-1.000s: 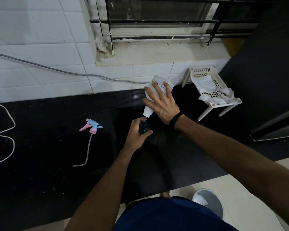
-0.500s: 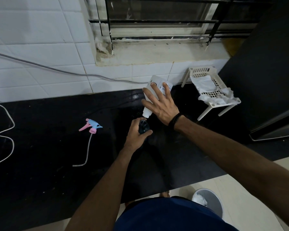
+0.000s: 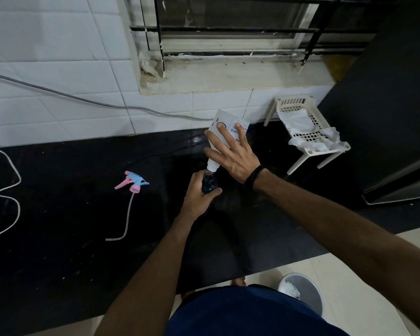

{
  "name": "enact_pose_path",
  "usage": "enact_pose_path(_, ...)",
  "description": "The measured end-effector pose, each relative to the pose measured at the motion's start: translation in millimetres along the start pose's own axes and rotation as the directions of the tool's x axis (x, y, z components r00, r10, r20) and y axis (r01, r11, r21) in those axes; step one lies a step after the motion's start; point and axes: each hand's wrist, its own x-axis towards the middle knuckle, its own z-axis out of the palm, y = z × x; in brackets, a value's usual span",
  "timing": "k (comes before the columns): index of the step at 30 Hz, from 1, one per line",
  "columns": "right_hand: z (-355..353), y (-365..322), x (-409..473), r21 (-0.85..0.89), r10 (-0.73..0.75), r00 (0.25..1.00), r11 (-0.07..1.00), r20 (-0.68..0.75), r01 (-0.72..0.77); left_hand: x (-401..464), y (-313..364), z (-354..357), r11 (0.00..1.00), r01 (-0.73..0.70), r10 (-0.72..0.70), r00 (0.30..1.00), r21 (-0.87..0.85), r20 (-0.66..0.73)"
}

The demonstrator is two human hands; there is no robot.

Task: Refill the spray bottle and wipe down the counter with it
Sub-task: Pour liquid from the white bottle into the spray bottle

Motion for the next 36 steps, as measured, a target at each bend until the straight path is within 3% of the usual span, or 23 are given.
enact_pose_path(36,17.5,-4.5,-10.5,0.011,-0.073,0.959,0.997,-0.274,0.079,-3.0,4.1,-0.7,1.000,0.004,-0.004,1.000,-0.016,-0.002)
